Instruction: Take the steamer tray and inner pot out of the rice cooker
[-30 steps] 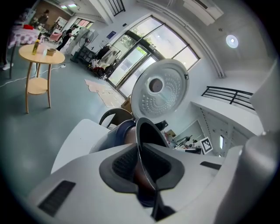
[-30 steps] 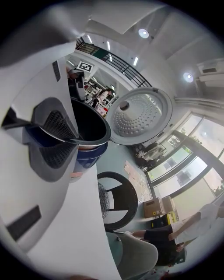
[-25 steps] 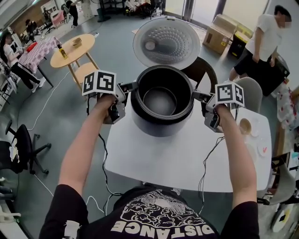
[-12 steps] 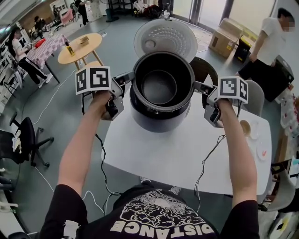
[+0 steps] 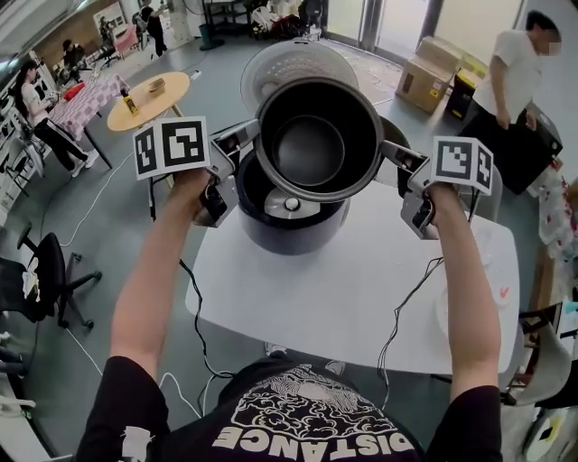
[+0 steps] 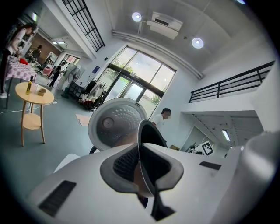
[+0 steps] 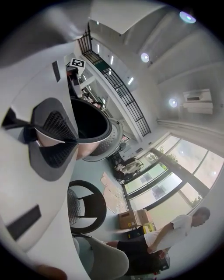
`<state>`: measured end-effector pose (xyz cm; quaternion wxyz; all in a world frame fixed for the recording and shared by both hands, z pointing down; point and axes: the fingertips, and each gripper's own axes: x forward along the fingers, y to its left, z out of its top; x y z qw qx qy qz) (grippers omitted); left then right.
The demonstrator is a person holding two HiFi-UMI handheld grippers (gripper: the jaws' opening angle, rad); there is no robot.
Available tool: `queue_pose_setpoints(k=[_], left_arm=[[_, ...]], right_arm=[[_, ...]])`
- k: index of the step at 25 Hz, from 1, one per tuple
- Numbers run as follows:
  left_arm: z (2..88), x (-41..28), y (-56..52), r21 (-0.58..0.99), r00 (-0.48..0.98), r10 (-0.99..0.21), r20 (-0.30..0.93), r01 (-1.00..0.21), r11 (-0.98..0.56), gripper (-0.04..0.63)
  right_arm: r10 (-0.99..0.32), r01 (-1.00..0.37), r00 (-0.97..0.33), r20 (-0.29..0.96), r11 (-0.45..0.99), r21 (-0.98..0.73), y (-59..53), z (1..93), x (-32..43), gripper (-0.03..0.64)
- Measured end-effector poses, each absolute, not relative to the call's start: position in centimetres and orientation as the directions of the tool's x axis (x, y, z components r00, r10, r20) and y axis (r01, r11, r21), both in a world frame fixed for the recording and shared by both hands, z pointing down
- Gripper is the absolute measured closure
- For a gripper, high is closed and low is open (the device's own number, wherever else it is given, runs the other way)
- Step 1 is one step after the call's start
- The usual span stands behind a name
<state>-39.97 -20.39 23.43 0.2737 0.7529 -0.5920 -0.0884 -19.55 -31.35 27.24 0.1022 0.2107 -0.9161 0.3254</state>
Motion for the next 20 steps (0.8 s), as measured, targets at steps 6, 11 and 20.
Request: queue_pose_setpoints(k=[6,11,20], left_arm=[[22.4,-35.3,-23.0,0.516,0.376,-0.911,0.170,-0.821,-0.242,0.561],[23.4,-28.2,-26.6,0.517,0.461,-0.870,0.176,-0.795,-0.316,0.561],[26.4,-17.6,-30.5,0.551,0.582,-0.787,0.205,-0.733,-0.399,0.561]], right_arm=[[-0.425,-0.522,-0.852,0.305,0.666,-0.532,-32.2,25.6,-13.7,0.577],[-0.497,-0.568,-0.817,0.292,0.609,-0.553,-33.8,26.2,-6.1,0.577],[-0.608,-0.675,-0.718,0.339,0.490,-0.551,-34.4,28.6,5.5,0.577]])
